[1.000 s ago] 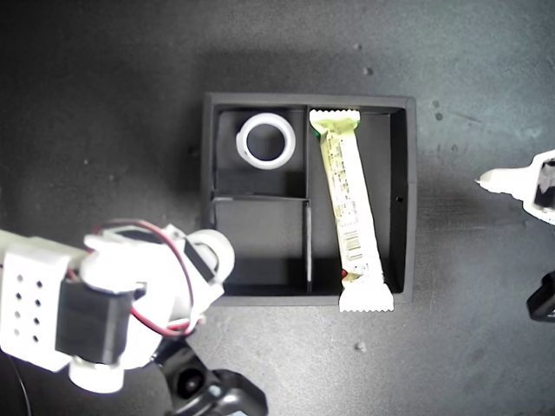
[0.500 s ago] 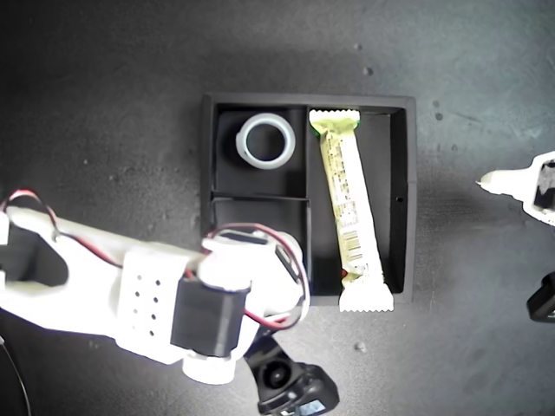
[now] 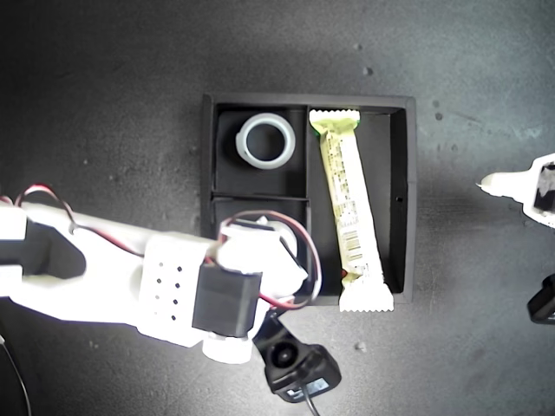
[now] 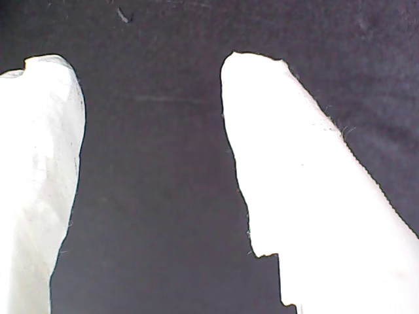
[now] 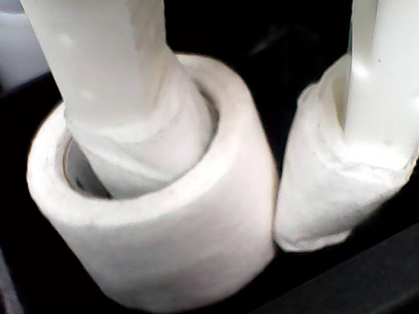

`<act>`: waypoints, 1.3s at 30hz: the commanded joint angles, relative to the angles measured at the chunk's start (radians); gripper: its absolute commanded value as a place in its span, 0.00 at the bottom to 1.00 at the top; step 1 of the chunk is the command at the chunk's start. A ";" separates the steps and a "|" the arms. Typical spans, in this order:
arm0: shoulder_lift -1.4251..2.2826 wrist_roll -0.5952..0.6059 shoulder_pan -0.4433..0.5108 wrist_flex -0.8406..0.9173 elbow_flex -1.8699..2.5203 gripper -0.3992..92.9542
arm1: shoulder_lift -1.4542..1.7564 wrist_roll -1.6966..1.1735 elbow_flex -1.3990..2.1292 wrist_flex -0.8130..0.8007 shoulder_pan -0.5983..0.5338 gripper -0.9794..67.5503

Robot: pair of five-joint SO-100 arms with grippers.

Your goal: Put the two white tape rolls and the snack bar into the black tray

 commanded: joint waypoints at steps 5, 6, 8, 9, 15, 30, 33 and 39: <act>0.100 -0.011 0.017 0.020 0.072 0.20 | 0.035 0.003 -0.002 0.000 -0.003 0.21; 0.107 -0.012 0.017 0.020 0.081 0.21 | 0.035 0.003 -0.002 -0.002 -0.003 0.21; 0.126 -0.012 0.018 0.020 0.098 0.21 | 0.035 0.003 0.000 -0.003 -0.003 0.21; 0.138 -0.012 0.018 0.020 0.107 0.21 | 0.035 0.002 0.002 -0.005 -0.003 0.21; 0.308 0.006 0.006 0.020 0.224 0.21 | 0.035 -0.003 0.002 -0.005 0.002 0.21; 1.043 0.083 -0.031 -0.009 0.854 0.12 | 0.058 -0.009 -0.003 0.017 0.023 0.17; 1.220 0.084 -0.044 -0.083 1.066 0.09 | 0.132 -0.005 0.012 0.032 0.044 0.16; 1.698 0.025 -0.109 -0.314 1.623 0.01 | 0.256 0.071 0.092 0.043 0.124 0.16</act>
